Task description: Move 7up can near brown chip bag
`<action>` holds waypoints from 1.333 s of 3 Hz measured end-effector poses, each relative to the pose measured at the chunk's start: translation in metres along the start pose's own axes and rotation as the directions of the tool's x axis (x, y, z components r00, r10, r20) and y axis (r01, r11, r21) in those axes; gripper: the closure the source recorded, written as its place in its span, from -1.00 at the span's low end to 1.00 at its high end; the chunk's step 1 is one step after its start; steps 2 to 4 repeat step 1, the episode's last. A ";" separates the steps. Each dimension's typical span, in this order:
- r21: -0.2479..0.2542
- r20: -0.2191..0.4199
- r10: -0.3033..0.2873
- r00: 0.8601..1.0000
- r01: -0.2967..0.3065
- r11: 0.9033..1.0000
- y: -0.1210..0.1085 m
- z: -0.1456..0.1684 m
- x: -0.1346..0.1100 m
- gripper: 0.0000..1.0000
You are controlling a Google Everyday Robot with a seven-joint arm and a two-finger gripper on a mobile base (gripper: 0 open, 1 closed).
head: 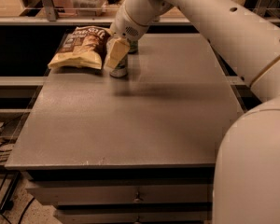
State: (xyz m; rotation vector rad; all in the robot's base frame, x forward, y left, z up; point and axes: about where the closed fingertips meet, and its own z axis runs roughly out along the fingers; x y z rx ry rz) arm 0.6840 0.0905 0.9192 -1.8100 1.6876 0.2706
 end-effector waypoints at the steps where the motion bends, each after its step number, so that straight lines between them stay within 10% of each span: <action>1: 0.000 0.000 0.000 1.000 0.000 1.000 0.000 0.000 0.000 -1.00; 4: 0.000 0.000 0.000 1.000 0.000 1.000 0.000 0.000 0.000 -1.00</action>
Offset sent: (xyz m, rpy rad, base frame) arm 0.0000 0.0000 0.0000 0.0000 0.0000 0.0000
